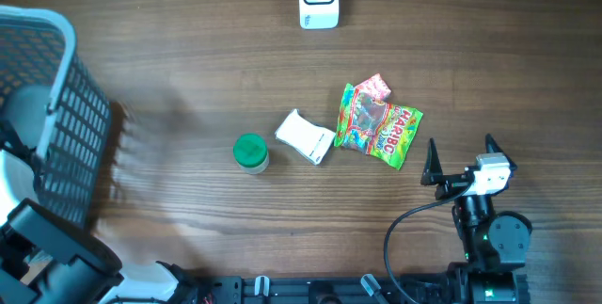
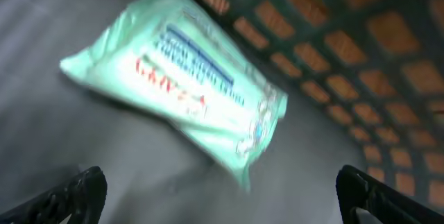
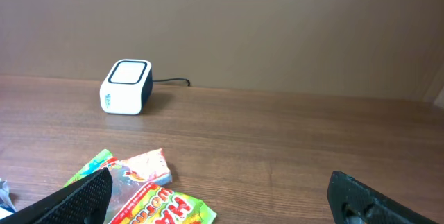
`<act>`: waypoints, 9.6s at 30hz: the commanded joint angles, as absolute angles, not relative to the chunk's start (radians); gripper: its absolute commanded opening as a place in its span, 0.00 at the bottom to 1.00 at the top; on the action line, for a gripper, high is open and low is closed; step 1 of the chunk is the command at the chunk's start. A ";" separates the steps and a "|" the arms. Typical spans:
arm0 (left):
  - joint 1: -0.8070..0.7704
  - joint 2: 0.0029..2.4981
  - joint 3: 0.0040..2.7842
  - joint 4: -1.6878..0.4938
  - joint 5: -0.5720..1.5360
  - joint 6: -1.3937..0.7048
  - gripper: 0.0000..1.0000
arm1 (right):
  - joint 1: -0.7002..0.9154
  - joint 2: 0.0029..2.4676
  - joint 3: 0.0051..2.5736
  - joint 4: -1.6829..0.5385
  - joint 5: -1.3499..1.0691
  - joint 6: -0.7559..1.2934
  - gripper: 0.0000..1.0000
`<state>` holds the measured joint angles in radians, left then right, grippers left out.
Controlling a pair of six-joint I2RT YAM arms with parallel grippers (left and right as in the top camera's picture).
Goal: Scan the item barcode
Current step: 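Reach the left gripper into the basket and grasp the light-blue wipes pack, then carry the wipes pack out and lower it beside the green jar, then release the wipes pack and retract the left arm to rest, then reach the right gripper to the wipes pack and grasp it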
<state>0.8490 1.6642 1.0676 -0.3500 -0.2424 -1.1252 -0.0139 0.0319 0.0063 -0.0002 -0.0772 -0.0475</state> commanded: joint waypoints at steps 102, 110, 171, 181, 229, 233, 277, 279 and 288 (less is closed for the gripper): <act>-0.834 1.676 1.049 -0.761 -0.326 -0.401 0.04 | -0.010 0.031 0.006 0.002 -0.079 -0.052 1.00; -0.834 1.676 1.214 -0.943 -0.326 -0.400 0.04 | -0.010 0.031 0.006 0.002 -0.079 -0.052 1.00; 0.002 1.570 2.233 -0.464 -0.510 0.005 1.00 | -0.010 0.031 0.006 0.002 -0.079 -0.052 1.00; 0.002 1.243 2.125 -0.596 -0.514 -0.015 1.00 | -0.010 0.031 0.006 0.002 -0.079 -0.053 1.00; 0.002 0.278 1.103 -0.097 -0.228 -0.146 1.00 | -0.010 0.141 0.316 -0.289 -0.487 0.778 0.99; 0.002 0.191 1.103 -0.104 -0.229 -0.139 1.00 | -0.009 0.387 0.561 -0.416 -0.475 0.643 1.00; -0.053 0.005 1.104 -0.109 -0.353 -0.056 1.00 | 0.854 1.998 1.484 -1.094 0.181 0.959 0.94; -0.053 0.005 1.104 -0.109 -0.353 -0.056 1.00 | 0.869 2.045 1.484 -1.103 0.218 1.005 0.94; -0.053 0.005 1.104 -0.109 -0.353 -0.056 1.00 | 0.889 2.089 1.484 -1.151 0.351 1.130 0.76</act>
<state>-0.0536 0.0063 1.1069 -0.1089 -0.3431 -0.0792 0.8829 2.0666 1.4754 -1.1271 0.2691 1.0630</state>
